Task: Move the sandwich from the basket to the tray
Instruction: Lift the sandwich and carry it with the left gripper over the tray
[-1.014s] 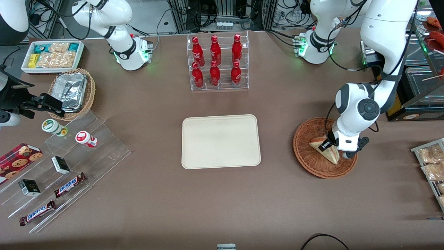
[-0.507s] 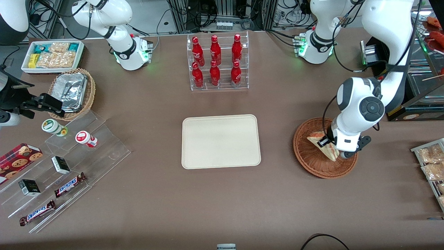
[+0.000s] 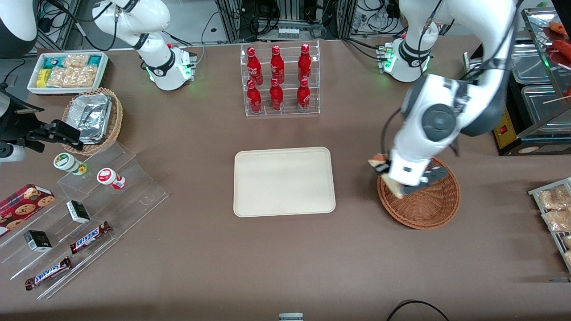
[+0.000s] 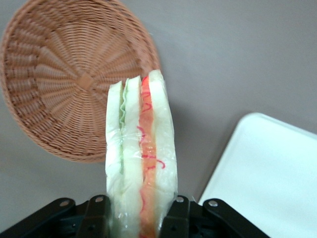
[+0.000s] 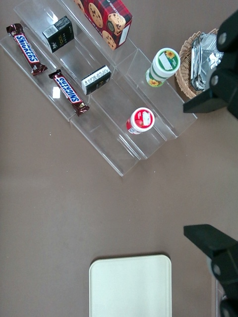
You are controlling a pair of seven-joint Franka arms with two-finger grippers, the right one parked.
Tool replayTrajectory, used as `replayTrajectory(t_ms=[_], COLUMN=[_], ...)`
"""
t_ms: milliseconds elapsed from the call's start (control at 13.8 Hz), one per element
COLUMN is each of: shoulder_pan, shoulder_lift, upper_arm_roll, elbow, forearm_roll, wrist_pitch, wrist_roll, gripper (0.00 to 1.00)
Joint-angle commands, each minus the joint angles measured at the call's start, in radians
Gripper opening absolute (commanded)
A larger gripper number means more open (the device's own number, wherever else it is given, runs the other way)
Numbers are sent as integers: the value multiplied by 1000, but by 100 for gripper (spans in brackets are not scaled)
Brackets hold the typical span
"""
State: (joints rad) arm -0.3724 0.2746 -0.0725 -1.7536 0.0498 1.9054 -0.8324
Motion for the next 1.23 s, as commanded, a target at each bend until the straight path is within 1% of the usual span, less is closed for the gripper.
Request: replayTrajectory(t_ms=[0,290,507,652,1014,1159], shoulder_pan=[-130,-250,-316,-357,-431,-433], shoulder_lift=[116,273,366,390,452,479], upper_arm_roll=[11,11,11,11,11,10], elbow=[106,256,362,361,356,356], forearm_roll=[44,42,39,36,47,91], wrist_pitch=[-20,-19,15,113,239,250], wrist_roll=[-80,-142,-148,-148,-128,-110], gripper=[28,28,29,29,29,30])
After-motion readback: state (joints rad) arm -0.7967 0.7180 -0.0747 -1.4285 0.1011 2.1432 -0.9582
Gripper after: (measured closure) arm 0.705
